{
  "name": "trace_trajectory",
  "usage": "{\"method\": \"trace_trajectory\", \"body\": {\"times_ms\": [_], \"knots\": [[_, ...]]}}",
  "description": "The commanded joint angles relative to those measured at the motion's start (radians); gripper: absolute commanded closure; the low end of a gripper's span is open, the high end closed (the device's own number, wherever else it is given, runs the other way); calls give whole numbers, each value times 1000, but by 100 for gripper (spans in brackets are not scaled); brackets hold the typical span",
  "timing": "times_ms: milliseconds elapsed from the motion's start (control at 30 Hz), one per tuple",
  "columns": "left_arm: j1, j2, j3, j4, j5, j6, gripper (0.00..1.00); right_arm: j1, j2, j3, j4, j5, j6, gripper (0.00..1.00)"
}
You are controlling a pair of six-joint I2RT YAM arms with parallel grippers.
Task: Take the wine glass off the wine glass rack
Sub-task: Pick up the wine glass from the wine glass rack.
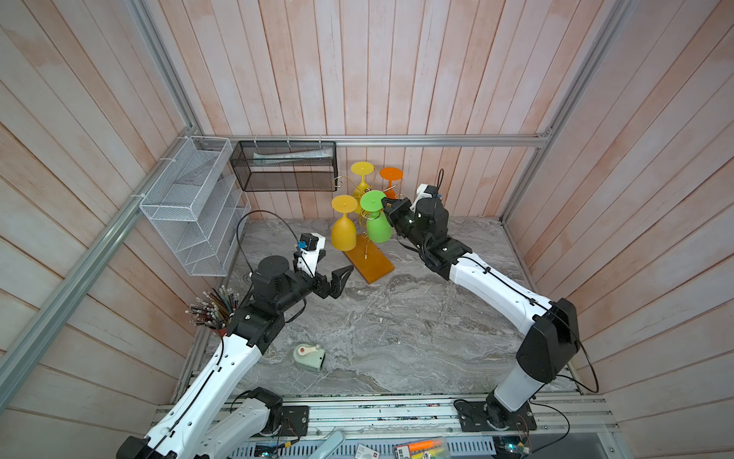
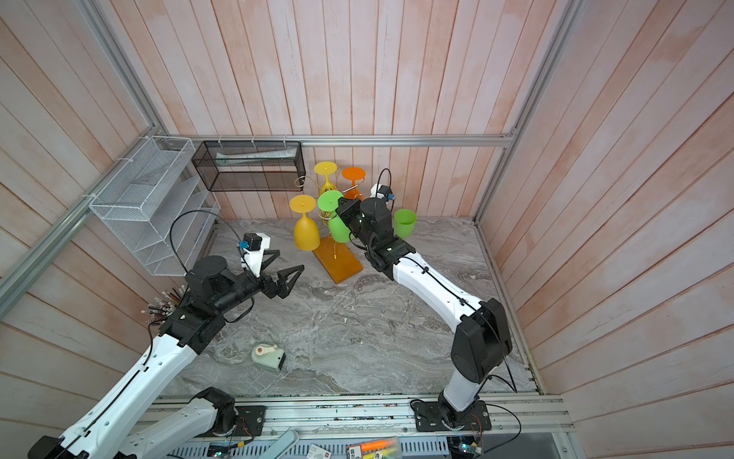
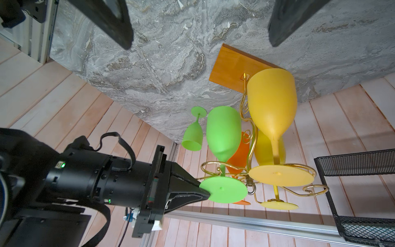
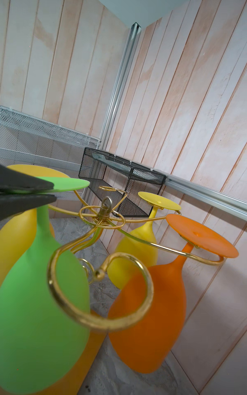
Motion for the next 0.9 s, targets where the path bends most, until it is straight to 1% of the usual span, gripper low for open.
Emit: {"method": "trace_trajectory", "body": {"times_ms": [0,300,567,700,867], "knots": [[-5,2,-7,-10,-1,13,0,-2,-71,-41,33,32,-14,100],[-21,8,-4,-20,-17,18,0,-4,-177,-157,42,37,-12,100],[-50,23,0,-34,-35,25,0,1,-315,-318,65,14,-17,100],[-58,40,15,-50,-35,22,0,10,-398,-419,63,-12,-57,100],[-61,57,58,-86,-37,15,0,40,-525,-547,25,25,-157,100]]}}
